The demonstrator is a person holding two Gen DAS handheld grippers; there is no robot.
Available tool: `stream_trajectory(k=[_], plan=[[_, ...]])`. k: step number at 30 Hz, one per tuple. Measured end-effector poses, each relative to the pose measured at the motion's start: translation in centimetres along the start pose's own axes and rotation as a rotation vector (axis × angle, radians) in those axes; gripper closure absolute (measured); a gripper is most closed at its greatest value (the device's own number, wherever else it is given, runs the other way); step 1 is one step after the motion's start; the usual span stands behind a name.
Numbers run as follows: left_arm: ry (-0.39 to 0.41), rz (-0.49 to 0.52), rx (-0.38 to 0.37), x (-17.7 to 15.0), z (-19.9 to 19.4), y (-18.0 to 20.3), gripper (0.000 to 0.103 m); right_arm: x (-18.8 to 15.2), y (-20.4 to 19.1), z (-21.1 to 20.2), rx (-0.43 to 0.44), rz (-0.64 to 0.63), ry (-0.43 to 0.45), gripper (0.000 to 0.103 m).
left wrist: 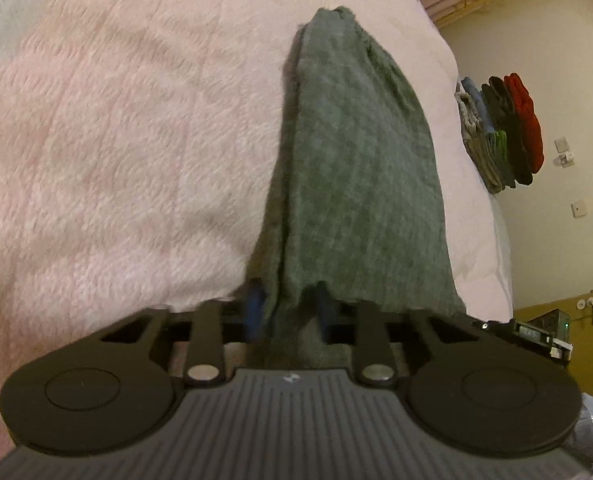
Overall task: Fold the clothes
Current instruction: 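Lower both grippers and pinch the shorts' end edge, then fold the pinched end over toward the other end with both grippers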
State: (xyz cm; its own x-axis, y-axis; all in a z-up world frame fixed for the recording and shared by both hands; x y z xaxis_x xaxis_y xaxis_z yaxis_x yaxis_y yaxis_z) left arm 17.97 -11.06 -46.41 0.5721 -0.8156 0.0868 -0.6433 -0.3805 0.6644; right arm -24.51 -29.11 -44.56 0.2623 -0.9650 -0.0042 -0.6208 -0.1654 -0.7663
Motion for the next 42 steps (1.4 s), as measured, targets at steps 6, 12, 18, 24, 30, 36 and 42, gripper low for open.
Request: stream_trajectory(k=[6,12,18,24,30,36,42], plan=[[-0.008,-0.028,-0.031,-1.0,0.1,-0.3,0.09,0.6,0.5,0.4,0.044,0.058,-0.042,0.094],[0.001,-0.027,-0.049,-0.9,-0.4,-0.3,0.1,0.7,0.6,-1.3,0.079,0.117,-0.031,0.098],[0.076,-0.021,-0.107,-2.4,-3.4,1.1,0.101,0.9,-1.6,-4.6,0.11,0.056,-0.003,0.099],[0.08,-0.033,-0.146,-5.8,-4.8,3.2,0.101,-0.4,-0.7,-7.0,0.057,0.07,-0.049,0.099],[0.027,-0.144,-0.155,-10.6,-4.0,2.9,0.101,-2.1,0.8,-7.8,0.008,0.184,-0.096,0.099],[0.078,-0.246,-0.206,-9.1,-4.5,4.1,0.1,1.9,-2.6,-9.4,0.063,0.238,-0.057,0.099],[0.172,-0.326,-0.297,-3.7,-5.9,5.9,0.1,8.4,-5.7,-9.0,0.069,0.28,-0.023,0.099]])
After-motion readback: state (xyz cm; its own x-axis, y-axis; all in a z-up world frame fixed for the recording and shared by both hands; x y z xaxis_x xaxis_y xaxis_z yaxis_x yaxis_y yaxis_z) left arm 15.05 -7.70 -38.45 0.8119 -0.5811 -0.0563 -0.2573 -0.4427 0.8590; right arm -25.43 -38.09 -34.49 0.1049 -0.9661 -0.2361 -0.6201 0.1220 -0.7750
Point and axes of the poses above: each gripper's, at about its wrist camera, not at the fingertips, and z roughly the way its jaws point, y to its right, x to its top, the point moved 4 cm from there along z, roughly the way its jaws point, and after that the axes turned 9 degrees about -y, right-handed, at the moved point
